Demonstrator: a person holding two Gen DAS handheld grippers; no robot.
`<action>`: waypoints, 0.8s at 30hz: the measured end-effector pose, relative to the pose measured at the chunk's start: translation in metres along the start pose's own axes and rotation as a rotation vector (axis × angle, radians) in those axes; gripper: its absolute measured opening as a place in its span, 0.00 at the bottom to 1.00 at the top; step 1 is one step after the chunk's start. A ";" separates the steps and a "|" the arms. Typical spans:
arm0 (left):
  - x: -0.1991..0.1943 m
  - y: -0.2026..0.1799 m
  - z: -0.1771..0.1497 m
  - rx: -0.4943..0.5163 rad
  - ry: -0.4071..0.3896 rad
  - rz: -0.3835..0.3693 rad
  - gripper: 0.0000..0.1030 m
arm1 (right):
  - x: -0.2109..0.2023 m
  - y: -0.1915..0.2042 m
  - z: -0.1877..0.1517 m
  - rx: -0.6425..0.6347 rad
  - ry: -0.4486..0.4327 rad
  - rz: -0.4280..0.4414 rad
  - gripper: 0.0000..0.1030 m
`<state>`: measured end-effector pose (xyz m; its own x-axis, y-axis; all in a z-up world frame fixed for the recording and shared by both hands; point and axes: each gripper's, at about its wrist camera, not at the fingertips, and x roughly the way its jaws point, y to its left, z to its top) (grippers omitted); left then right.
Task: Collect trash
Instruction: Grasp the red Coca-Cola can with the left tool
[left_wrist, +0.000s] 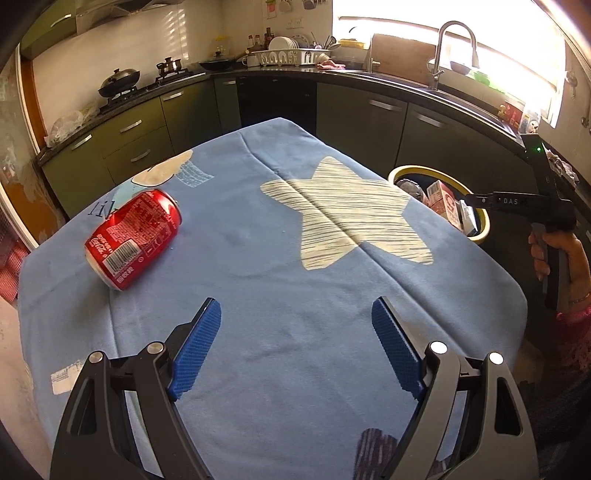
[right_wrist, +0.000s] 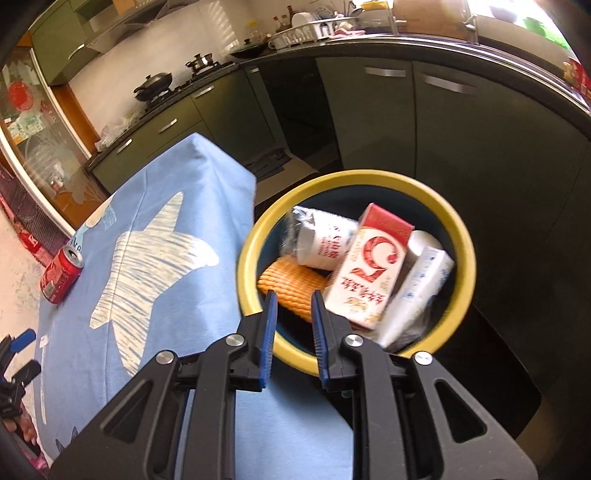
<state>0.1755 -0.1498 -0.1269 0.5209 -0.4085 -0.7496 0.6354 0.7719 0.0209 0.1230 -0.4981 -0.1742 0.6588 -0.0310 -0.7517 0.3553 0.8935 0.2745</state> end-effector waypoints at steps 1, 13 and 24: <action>0.000 0.008 0.001 0.009 0.001 0.012 0.80 | 0.002 0.005 0.000 -0.006 0.005 0.004 0.18; 0.018 0.106 0.050 0.165 -0.027 0.044 0.85 | 0.018 0.056 0.007 -0.075 0.023 -0.005 0.18; 0.086 0.164 0.075 0.233 0.044 -0.019 0.88 | 0.023 0.091 0.022 -0.138 0.034 -0.037 0.21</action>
<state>0.3675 -0.0950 -0.1384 0.4854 -0.3960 -0.7795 0.7617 0.6292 0.1546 0.1850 -0.4271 -0.1538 0.6231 -0.0515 -0.7804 0.2826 0.9453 0.1632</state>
